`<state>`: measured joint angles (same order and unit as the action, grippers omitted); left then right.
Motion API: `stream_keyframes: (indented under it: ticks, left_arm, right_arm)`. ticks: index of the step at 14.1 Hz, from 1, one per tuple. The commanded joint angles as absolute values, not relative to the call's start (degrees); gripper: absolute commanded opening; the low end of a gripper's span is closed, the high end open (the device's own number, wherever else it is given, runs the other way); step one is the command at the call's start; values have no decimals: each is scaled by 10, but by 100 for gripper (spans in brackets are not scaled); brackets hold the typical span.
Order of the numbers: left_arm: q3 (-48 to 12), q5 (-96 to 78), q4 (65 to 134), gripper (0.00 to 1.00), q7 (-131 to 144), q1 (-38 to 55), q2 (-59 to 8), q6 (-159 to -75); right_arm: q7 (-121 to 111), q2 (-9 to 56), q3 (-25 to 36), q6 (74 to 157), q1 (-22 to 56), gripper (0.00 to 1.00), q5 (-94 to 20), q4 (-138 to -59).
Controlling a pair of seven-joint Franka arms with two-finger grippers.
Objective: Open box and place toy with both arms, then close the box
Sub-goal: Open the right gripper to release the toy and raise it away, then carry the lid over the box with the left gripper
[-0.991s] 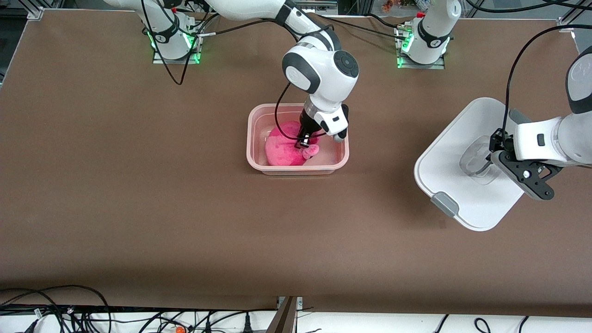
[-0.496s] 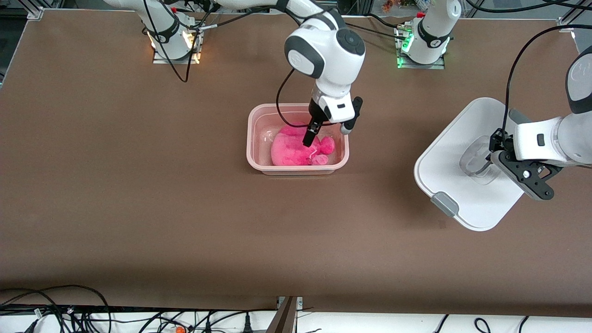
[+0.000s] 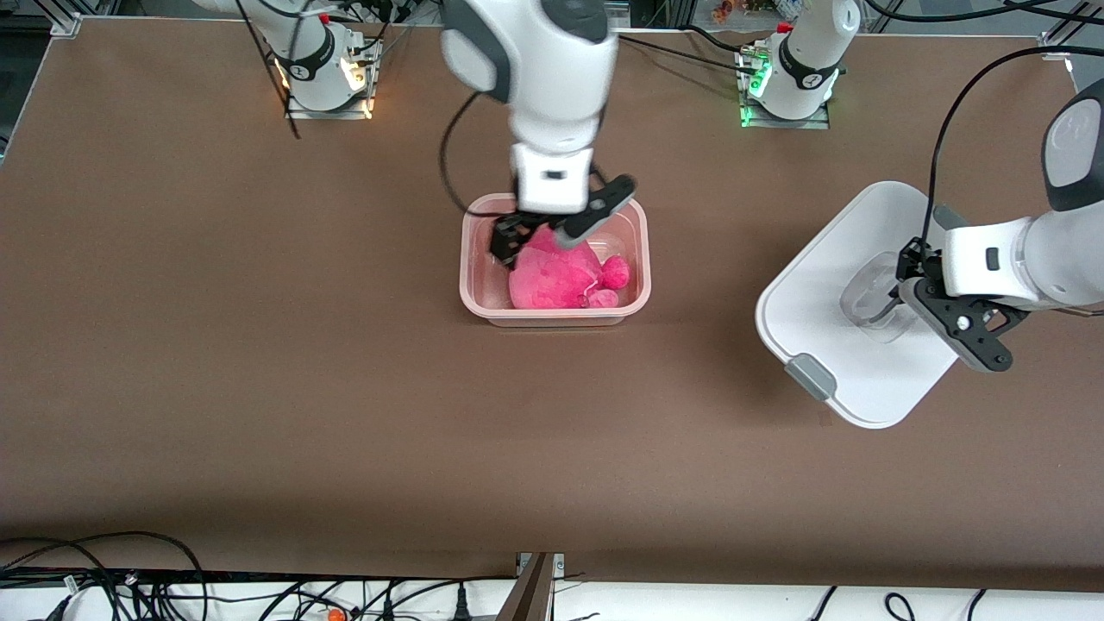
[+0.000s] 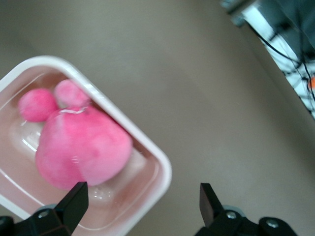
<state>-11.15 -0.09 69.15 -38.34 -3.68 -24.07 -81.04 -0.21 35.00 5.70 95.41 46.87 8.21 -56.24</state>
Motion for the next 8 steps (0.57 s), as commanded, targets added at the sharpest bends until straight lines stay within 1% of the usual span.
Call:
stream_keyframes:
  ticks: [1, 3, 5, 6, 8]
  left_arm:
    - [-108, -11, 690, 0, -396, 1, -241, -809]
    - [-108, -10, 692, 0, -395, 38, -246, -814]
    - [-108, -10, 690, 0, -414, 88, -261, -837]
    - [-107, -9, 690, 0, -436, 115, -265, -850]
    - [-108, -11, 691, 0, -448, 152, -270, -873]
  right_arm:
    - [8, 289, 73, 932, 418, 100, 10, -587]
    - [11, 242, 113, 907, 412, 100, -31, -619]
    - [11, 176, 175, 904, 413, 100, -75, -687]
    - [11, 150, 196, 904, 412, 100, -83, -717]
    - [15, 86, 213, 904, 410, 100, -83, -785]
